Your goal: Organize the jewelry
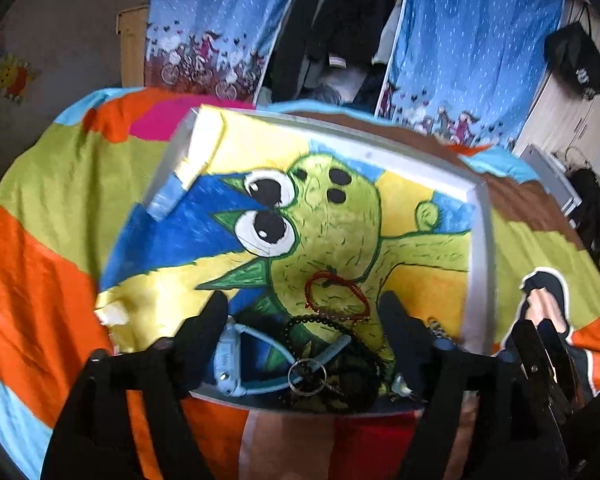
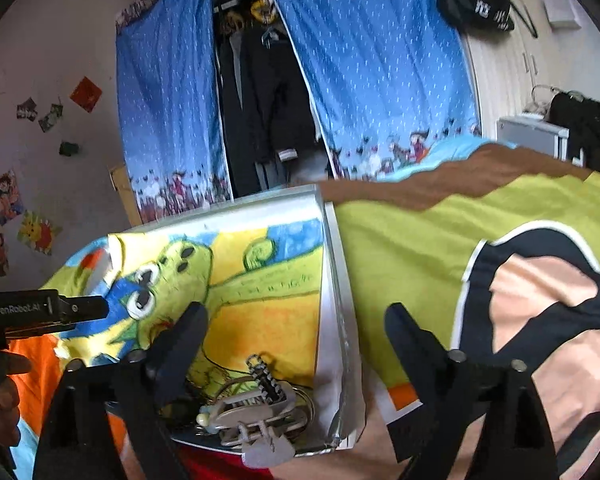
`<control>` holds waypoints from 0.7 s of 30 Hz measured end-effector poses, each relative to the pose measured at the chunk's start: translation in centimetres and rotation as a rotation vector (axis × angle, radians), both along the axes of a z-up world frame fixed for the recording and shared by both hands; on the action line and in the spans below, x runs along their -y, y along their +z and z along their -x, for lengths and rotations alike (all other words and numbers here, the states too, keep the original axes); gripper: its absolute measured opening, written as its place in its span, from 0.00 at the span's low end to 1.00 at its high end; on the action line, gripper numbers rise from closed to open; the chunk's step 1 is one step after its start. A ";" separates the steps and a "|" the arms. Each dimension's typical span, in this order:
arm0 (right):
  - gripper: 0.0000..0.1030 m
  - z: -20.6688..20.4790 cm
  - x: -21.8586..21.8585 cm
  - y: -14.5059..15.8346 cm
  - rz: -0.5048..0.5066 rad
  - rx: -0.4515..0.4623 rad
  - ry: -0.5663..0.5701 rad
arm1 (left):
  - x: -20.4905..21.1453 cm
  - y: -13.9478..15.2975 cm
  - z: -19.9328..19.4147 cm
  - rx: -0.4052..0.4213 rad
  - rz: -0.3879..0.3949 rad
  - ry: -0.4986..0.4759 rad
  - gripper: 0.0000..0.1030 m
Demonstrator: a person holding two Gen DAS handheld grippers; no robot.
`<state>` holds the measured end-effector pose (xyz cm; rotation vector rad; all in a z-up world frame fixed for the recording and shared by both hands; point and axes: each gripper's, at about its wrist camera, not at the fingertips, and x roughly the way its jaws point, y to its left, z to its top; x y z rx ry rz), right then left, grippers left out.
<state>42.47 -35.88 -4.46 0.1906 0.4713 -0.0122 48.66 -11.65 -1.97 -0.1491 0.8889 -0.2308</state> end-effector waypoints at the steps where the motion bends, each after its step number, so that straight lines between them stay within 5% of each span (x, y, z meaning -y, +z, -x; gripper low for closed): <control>1: 0.98 0.7 -0.1 0.5 0.003 0.021 -0.001 | -0.2 0.6 0.4 0.015 0.003 0.006 0.74; 4: 1.00 2.9 -0.5 2.2 0.029 0.083 -0.008 | -0.9 2.6 2.6 0.085 0.009 0.020 0.92; 7: 1.00 5.1 -1.3 3.6 0.074 0.133 -0.016 | -1.7 4.7 6.0 0.192 0.022 0.034 0.98; 21: 1.00 17.6 -4.9 7.5 0.125 0.352 -0.005 | -4.0 8.5 20.1 0.454 -0.039 0.023 0.98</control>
